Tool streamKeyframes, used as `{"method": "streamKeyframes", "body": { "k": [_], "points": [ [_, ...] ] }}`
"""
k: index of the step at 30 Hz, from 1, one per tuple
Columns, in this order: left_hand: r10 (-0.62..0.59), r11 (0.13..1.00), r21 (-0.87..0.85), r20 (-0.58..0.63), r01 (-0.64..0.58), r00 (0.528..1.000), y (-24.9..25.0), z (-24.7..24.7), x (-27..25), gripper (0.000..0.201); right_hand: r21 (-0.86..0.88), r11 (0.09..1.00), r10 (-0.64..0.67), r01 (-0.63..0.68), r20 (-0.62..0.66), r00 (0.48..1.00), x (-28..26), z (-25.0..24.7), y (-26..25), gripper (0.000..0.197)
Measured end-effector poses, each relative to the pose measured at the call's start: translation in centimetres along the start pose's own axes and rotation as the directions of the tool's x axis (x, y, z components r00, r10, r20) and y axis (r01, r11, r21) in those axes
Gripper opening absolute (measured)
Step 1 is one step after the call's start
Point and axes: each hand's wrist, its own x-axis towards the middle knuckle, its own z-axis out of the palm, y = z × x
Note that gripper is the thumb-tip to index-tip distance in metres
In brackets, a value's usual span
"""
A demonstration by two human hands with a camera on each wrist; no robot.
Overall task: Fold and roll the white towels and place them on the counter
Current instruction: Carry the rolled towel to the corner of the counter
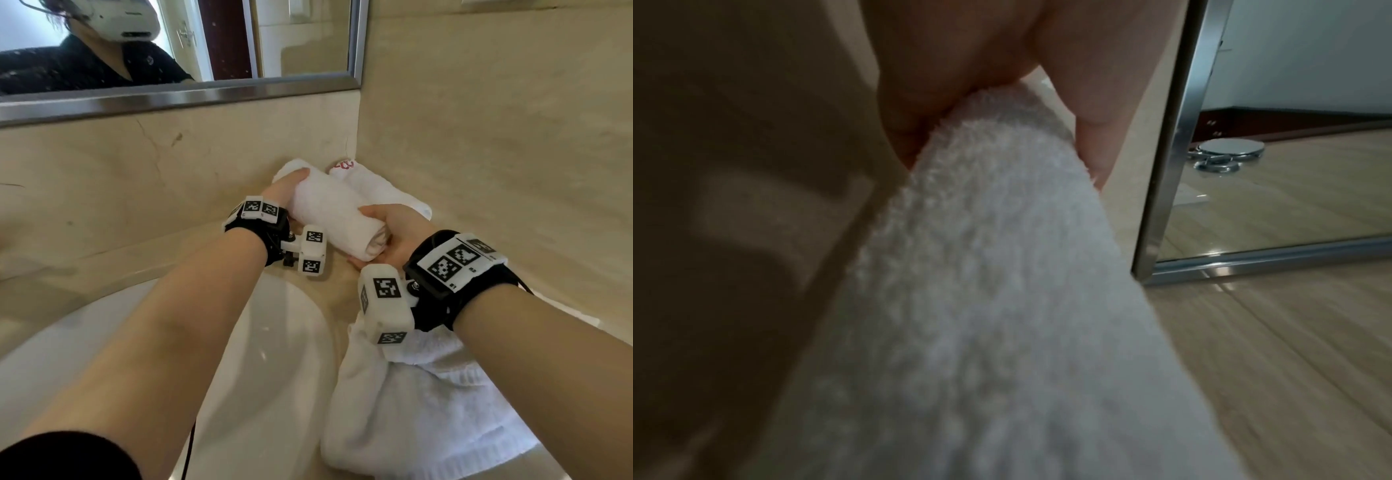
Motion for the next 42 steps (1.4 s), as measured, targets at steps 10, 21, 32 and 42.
{"method": "streamKeyframes", "body": {
  "k": [10, 21, 32, 42],
  "points": [
    [0.099, 0.995, 0.025, -0.055, -0.098, 0.994, 2.4, 0.0, 1.7, 0.105, -0.055, 0.995, -0.079, 0.082, 0.060, 0.995, 1.0, 0.7, -1.0, 0.022],
    [0.068, 0.976, 0.213, -0.064, -0.053, 0.996, -0.3, 2.8, 1.5, 0.111, -0.200, 0.980, -0.040, 0.023, -0.078, 0.996, 2.5, -1.8, -1.3, 0.049],
    [0.130, 0.909, 0.408, -0.074, -0.089, 0.989, 1.4, 3.2, -0.2, 0.082, -0.088, 0.996, -0.022, 0.017, -0.056, 0.998, 4.5, -0.4, -1.1, 0.046],
    [0.135, 0.903, 0.408, 0.022, -0.132, 0.991, 0.8, 4.1, -3.8, 0.077, -0.118, 0.980, -0.166, 0.161, -0.032, 0.986, 6.3, -1.5, -1.1, 0.045]
  ]
}}
